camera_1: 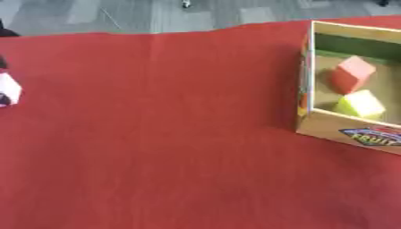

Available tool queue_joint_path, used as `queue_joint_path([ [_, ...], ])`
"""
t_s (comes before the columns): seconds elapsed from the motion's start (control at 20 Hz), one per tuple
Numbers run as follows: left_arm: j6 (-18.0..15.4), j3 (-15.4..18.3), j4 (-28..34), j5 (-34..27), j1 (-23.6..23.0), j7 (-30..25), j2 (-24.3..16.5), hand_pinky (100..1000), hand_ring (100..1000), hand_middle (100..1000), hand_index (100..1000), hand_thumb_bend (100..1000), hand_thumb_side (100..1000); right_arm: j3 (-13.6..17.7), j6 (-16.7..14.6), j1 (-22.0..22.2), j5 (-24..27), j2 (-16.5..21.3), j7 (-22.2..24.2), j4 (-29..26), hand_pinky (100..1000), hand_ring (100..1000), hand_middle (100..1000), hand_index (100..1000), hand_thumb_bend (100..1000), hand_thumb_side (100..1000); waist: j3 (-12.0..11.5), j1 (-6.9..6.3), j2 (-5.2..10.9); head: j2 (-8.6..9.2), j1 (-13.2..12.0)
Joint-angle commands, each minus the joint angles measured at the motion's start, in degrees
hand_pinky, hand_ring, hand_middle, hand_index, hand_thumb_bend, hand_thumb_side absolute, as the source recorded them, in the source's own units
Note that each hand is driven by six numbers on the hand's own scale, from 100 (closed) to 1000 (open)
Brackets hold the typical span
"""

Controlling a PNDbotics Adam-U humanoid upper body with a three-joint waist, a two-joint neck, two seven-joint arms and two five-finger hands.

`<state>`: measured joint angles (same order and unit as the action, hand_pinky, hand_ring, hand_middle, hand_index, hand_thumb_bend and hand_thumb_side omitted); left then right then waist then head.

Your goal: Pick up the objects with one hand, pass them to the other hand, and then place them into the box on the other side of the table.

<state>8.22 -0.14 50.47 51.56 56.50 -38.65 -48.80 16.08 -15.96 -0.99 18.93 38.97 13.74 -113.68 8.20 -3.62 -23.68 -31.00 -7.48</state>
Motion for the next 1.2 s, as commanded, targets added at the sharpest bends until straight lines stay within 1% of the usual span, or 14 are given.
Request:
queue_joint_path([
  [0.05,0.4,1.0,-0.1,0.7,0.7,-0.2,-2.4,788,805,750,744,704,100,0.2,0.3,-0.2,-0.8,0.6,0.2,-0.9,970,1000,851,976,100,485,0.2,0.03,0.83,0.95,0.0],
  [0.3,0.9,1.7,-0.4,1.1,0.5,0.0,-3.0,783,799,743,737,665,100,0.1,0.5,-0.3,-1.7,0.0,0.4,-0.9,972,1000,852,979,100,484,0.3,-0.02,0.55,1.17,-0.1],
  [0.5,1.2,1.9,-0.8,1.1,0.4,0.4,-3.3,782,798,742,735,655,100,0.1,0.6,-0.3,-2.1,-0.3,0.6,-0.9,974,1000,852,979,100,482,0.4,0.07,0.43,1.23,-0.1],
  [0.65,0.8,1.9,-1.1,1.1,0.2,0.1,-3.4,782,799,744,735,668,100,0.1,0.5,-0.2,-2.2,-0.4,0.7,-0.9,974,1000,852,979,100,481,0.4,0.12,0.45,1.25,-0.2],
  [0.75,0.5,2.0,-1.4,0.8,0.1,-0.7,-3.5,786,802,747,752,725,100,0.1,0.5,-0.1,-2.2,-0.5,0.8,-0.9,975,1000,852,979,100,481,0.4,0.14,0.49,1.20,-0.2],
  [0.85,0.2,2.0,-1.6,0.5,0.0,-1.5,-3.7,787,801,745,750,742,100,0.2,0.6,0.0,-2.3,-0.5,0.8,-0.9,975,1000,851,979,100,480,0.4,0.17,0.54,1.16,-0.2],
  [1.0,0.1,2.2,-1.4,0.9,-0.1,-1.7,-4.1,787,801,747,750,724,100,0.2,0.6,0.1,-2.5,-0.7,0.9,-0.9,975,1000,851,979,100,477,0.4,0.19,0.60,1.18,-0.1],
  [1.2,0.3,2.6,-1.5,1.9,-0.3,-0.8,-4.5,783,797,741,743,671,100,0.1,0.8,0.2,-2.9,-0.9,1.0,-0.9,976,1000,852,980,100,473,0.5,0.18,0.59,1.32,-0.2],
])
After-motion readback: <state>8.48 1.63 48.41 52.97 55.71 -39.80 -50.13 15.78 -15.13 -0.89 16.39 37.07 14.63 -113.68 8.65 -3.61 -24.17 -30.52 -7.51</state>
